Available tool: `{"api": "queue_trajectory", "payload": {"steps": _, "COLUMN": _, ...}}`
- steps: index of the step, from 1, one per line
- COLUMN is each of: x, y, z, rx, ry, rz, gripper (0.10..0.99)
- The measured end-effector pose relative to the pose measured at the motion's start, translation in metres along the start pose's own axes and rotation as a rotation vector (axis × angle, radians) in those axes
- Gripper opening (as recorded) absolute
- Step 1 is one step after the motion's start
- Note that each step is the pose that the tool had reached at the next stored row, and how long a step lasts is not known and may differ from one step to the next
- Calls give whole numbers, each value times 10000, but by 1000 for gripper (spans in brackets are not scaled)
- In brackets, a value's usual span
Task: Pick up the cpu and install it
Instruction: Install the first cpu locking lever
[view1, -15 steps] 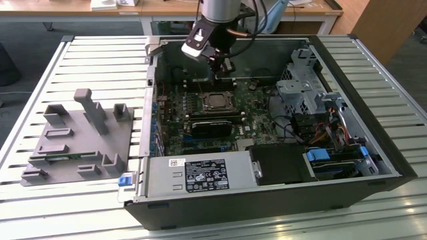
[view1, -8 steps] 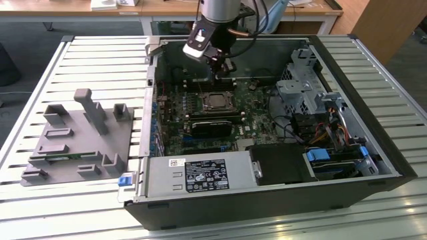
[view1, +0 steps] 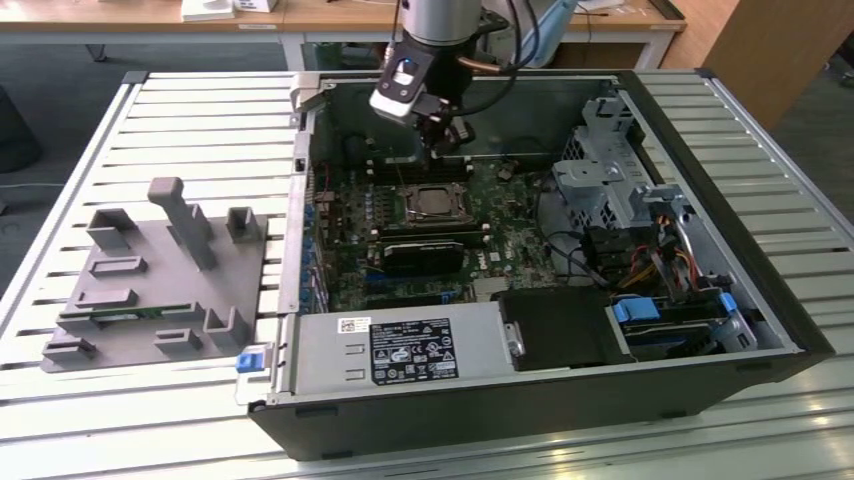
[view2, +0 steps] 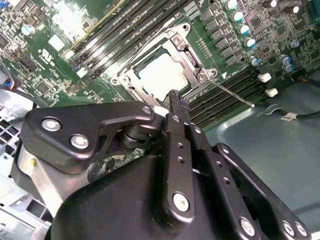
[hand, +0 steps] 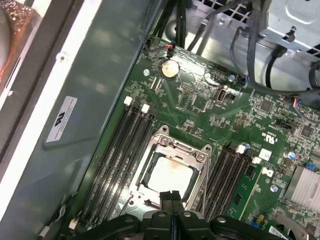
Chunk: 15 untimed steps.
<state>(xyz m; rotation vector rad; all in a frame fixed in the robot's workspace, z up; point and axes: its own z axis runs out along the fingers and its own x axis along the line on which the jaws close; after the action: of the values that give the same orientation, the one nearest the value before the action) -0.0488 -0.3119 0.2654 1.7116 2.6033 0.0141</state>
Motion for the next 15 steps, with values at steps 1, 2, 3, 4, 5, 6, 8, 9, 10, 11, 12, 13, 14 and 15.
{"api": "queue_trajectory", "payload": {"steps": 1, "x": 0, "y": 0, "z": 0, "rx": -1, "ry": 2, "rz": -66, "gripper": 106}}
{"api": "queue_trajectory", "payload": {"steps": 2, "x": 0, "y": 0, "z": 0, "rx": -2, "ry": 3, "rz": -130, "gripper": 106}}
{"api": "queue_trajectory", "payload": {"steps": 3, "x": -1, "y": 0, "z": 0, "rx": -3, "ry": 5, "rz": -203, "gripper": 106}}
{"api": "queue_trajectory", "payload": {"steps": 4, "x": -1, "y": 0, "z": 0, "rx": -4, "ry": 6, "rz": -284, "gripper": 106}}
{"api": "queue_trajectory", "payload": {"steps": 5, "x": -1, "y": 0, "z": 0, "rx": -6, "ry": 8, "rz": -373, "gripper": 106}}
{"api": "queue_trajectory", "payload": {"steps": 6, "x": -1, "y": 0, "z": 0, "rx": -8, "ry": 10, "rz": -466, "gripper": 106}}
{"api": "queue_trajectory", "payload": {"steps": 8, "x": -1, "y": -1, "z": 0, "rx": -11, "ry": 15, "rz": -682, "gripper": 106}}
{"api": "queue_trajectory", "payload": {"steps": 9, "x": -1, "y": -1, "z": 0, "rx": -13, "ry": 17, "rz": -795, "gripper": 106}}
{"api": "queue_trajectory", "payload": {"steps": 10, "x": -2, "y": -1, "z": 0, "rx": -15, "ry": 20, "rz": -916, "gripper": 106}}
{"api": "queue_trajectory", "payload": {"steps": 11, "x": -2, "y": -1, "z": 0, "rx": -17, "ry": 23, "rz": -1034, "gripper": 106}}
{"api": "queue_trajectory", "payload": {"steps": 12, "x": -2, "y": -1, "z": 0, "rx": -19, "ry": 26, "rz": -1158, "gripper": 106}}
{"api": "queue_trajectory", "payload": {"steps": 13, "x": -2, "y": -1, "z": 0, "rx": -22, "ry": 28, "rz": -1286, "gripper": 106}}
{"api": "queue_trajectory", "payload": {"steps": 14, "x": -2, "y": -1, "z": 0, "rx": -23, "ry": 31, "rz": -1412, "gripper": 106}}
{"api": "queue_trajectory", "payload": {"steps": 15, "x": -2, "y": -1, "z": 0, "rx": -25, "ry": 34, "rz": -1550, "gripper": 106}}
